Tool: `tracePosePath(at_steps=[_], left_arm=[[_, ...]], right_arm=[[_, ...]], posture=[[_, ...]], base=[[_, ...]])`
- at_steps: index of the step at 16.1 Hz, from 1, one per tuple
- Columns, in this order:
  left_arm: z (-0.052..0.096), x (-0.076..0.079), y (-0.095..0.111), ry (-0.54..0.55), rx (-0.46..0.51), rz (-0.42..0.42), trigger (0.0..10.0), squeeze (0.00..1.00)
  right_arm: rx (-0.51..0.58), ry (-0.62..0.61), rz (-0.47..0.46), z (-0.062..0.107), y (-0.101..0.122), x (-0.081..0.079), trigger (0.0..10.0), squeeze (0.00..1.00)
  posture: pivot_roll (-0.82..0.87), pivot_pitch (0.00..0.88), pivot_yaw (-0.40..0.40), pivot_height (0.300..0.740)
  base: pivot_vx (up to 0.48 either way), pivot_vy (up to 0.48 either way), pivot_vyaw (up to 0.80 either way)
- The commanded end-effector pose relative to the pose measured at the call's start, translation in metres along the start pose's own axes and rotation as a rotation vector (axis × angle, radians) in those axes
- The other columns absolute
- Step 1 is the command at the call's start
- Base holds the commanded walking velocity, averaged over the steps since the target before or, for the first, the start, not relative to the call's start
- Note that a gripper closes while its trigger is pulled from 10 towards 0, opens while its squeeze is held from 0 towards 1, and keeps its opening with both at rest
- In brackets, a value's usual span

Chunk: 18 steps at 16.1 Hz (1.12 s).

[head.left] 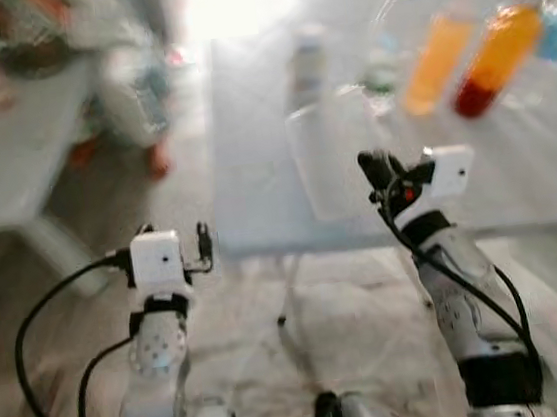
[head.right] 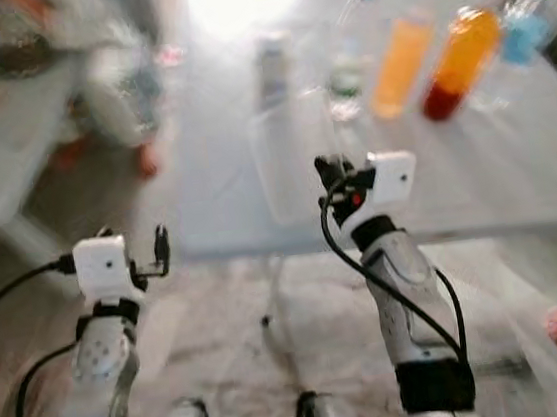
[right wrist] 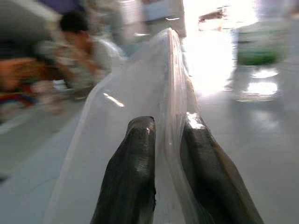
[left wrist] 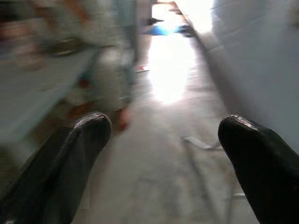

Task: Restocking fridge

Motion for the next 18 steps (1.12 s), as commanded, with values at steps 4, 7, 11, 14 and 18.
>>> tracePosePath(at_steps=[4,7,11,14,18], left_arm=[[-0.001,0.002,-0.006,-0.009,-0.018,-0.006,10.0,0.00],[-0.002,0.004,-0.006,-0.013,-0.014,-0.009,10.0,0.00],[-0.001,0.006,-0.007,-0.017,-0.012,-0.022,10.0,0.00],[-0.001,0.006,-0.008,-0.020,-0.018,-0.023,10.0,0.00],[-0.001,0.007,-0.009,-0.028,-0.020,-0.023,10.0,0.00]], right_arm=[[-0.083,-0.036,-0.005,0.010,-0.019,0.002,10.0,0.00],[-0.083,-0.031,-0.005,0.010,-0.019,0.000,10.0,0.00],[-0.089,-0.018,-0.005,0.011,-0.022,-0.004,10.0,0.00],[-0.095,-0.007,-0.001,0.012,-0.023,-0.006,10.0,0.00],[-0.102,0.006,-0.007,0.013,-0.025,-0.009,10.0,0.00]], posture=[[0.11,0.109,-0.045,0.740],[0.11,0.106,-0.043,0.740],[0.12,0.109,-0.045,0.740],[0.12,0.110,-0.046,0.740],[0.12,0.112,-0.045,0.740]], base=[[-0.426,0.000,0.80],[-0.360,0.000,0.80],[0.000,-0.125,0.80],[0.000,-0.295,0.79],[0.000,-0.383,0.79]])
Point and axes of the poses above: a point about 5 cm out from each wrist's last joint towards the gripper, its own z axis pointing back from the gripper into the wrist, its own y axis along the axis of the wrist's last joint, x = y × z, the point moved 1 cm from there along -z, pointing out of the wrist towards the gripper, and after that the axes turned 6 degrees about -z, right-handed, at the moved point
